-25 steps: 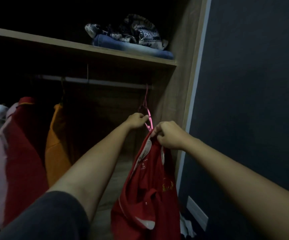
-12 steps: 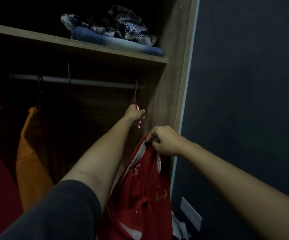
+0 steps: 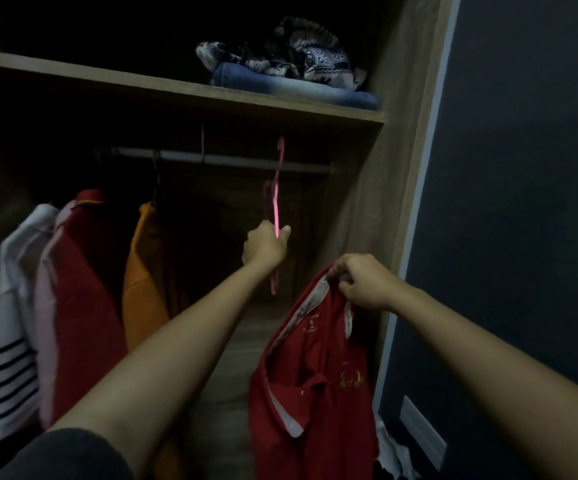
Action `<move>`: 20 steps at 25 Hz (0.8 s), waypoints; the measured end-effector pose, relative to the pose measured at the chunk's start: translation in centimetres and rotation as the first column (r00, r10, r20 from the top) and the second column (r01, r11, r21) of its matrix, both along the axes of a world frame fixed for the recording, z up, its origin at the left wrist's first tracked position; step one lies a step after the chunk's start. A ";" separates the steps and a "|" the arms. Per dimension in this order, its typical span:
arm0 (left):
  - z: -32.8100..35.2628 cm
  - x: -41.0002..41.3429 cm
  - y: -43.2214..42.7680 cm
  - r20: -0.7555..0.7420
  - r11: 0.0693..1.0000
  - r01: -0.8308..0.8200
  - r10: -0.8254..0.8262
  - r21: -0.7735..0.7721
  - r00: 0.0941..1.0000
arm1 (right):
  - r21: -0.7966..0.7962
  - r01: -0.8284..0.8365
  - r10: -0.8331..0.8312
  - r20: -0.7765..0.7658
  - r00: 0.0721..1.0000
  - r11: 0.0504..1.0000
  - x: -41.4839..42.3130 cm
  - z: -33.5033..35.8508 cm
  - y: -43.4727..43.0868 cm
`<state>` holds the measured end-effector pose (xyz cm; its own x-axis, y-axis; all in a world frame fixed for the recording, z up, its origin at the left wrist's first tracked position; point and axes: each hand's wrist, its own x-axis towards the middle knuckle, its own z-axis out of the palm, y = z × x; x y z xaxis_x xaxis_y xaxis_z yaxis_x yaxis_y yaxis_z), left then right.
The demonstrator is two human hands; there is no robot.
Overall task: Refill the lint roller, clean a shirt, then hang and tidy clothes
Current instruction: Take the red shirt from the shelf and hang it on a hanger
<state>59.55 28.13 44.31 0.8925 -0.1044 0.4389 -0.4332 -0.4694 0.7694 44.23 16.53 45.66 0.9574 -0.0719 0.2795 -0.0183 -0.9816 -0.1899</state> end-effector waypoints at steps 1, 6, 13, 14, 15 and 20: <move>-0.7 -0.8 2.0 0.044 0.999 -0.034 0.034 0.018 0.998 | -0.012 -0.001 0.001 0.003 1.000 1.000 0.6 -0.2 0.1; -3.8 -3.6 12.4 0.243 0.979 -0.124 0.082 0.162 0.966 | -0.113 0.027 -0.027 0.005 1.000 0.993 4.3 -1.7 1.1; -6.7 -5.2 25.4 0.450 0.957 -0.279 0.214 0.082 0.867 | -0.033 0.045 -0.043 0.079 0.996 0.998 7.8 -1.3 2.4; -6.8 -5.3 26.6 0.468 0.958 -0.281 0.220 0.063 0.856 | -0.001 0.049 -0.049 0.110 0.993 0.999 7.9 -0.9 2.5; -6.9 -5.5 27.8 0.492 0.956 -0.285 0.219 0.063 0.842 | 0.028 0.052 -0.056 0.139 0.989 0.998 8.1 -0.5 2.6; -8.1 -6.1 30.9 0.570 0.941 -0.257 0.090 0.219 0.817 | 0.003 -0.027 0.026 0.142 0.989 1.000 7.7 1.1 5.1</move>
